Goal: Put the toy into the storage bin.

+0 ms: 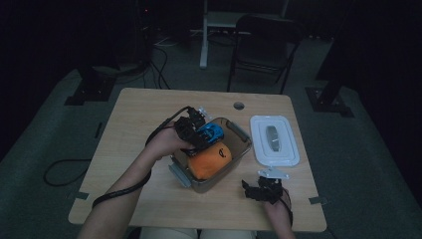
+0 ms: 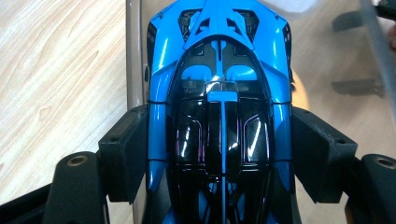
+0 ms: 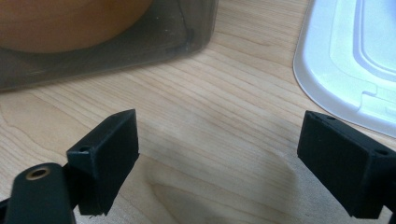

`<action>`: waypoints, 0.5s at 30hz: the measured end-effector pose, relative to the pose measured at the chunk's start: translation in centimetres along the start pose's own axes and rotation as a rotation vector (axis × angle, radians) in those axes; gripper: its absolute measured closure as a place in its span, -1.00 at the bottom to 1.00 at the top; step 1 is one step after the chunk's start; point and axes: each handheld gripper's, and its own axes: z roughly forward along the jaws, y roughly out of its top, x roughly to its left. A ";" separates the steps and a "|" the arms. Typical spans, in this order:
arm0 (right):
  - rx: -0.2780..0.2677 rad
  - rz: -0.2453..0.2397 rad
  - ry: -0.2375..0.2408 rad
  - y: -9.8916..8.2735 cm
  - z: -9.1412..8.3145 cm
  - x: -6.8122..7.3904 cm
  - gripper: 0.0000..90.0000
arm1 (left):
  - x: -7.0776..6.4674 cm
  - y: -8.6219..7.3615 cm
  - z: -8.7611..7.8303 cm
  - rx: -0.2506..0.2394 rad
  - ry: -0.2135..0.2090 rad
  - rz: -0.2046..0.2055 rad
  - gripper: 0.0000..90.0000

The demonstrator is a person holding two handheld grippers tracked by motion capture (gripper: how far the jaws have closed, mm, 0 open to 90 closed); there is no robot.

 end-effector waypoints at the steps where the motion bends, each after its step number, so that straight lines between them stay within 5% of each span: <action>1: 0.000 0.000 0.001 0.0 0.0 0.0 -0.73 | 0.0 0.0 0.3 0.003 -0.003 0.001 -0.36; 15: 0.002 0.001 0.016 0.0 0.0 -0.1 -0.73 | -0.2 0.0 2.9 0.026 0.017 0.011 -0.36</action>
